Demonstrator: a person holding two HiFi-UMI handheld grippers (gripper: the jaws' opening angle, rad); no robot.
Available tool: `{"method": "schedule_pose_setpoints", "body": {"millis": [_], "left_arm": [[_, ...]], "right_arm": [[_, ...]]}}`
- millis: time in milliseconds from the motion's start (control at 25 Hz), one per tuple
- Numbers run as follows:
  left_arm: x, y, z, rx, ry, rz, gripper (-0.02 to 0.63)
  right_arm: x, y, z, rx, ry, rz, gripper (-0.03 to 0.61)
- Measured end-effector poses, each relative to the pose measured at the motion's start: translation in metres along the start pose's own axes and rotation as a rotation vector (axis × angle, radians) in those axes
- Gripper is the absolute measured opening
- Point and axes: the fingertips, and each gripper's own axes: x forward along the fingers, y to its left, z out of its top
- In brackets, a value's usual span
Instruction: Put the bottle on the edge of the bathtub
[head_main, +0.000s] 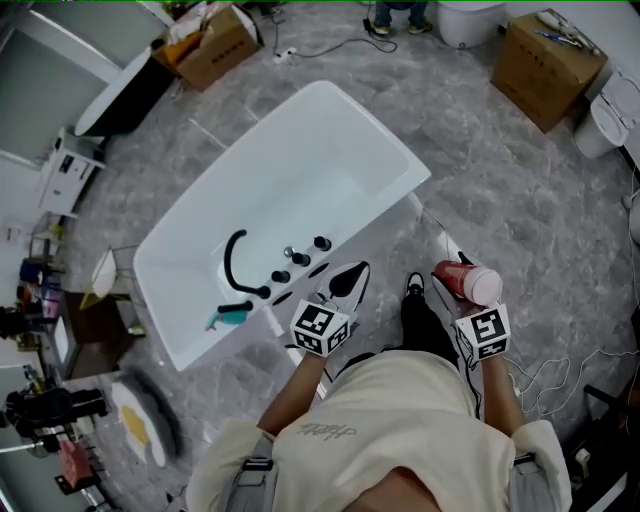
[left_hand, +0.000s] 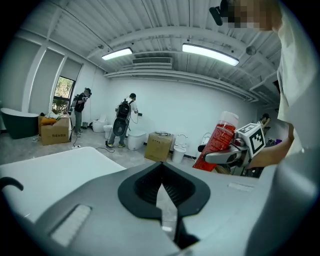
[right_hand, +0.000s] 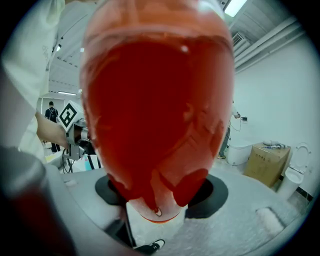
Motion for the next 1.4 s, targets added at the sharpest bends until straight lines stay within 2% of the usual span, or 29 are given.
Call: {"method": "schedule_pose_setpoints", "body": {"millis": [280,600,920,1080,1240,1400], "left_arm": [[0.071,0.037,0.050,-0.026,-0.035,0.046,0.011],[0.115,0.074,0.052,-0.090,-0.011,0.107,0.011],[0.120,0.126,0.012,-0.169,0.051,0.208,0.011],[0.101,0.150,-0.017,-0.233,0.087,0.274,0.011],[0.081,0.163,-0.051,-0.273,0.151,0.315,0.011],[0.083,0.166,-0.073,-0.317,0.184,0.328,0.011]], "right_arm": [[0.071,-0.064,0.006,-0.079,0.038,0.097,0.281],[0.155,-0.110,-0.019,-0.087,0.096,0.172,0.282],[0.250,-0.118,-0.075,-0.080,0.158,0.240,0.282],[0.297,-0.115,-0.109,-0.078,0.197,0.254,0.282],[0.335,-0.108,-0.145,-0.119,0.241,0.274,0.282],[0.358,-0.116,-0.176,-0.145,0.274,0.272,0.282]]}}
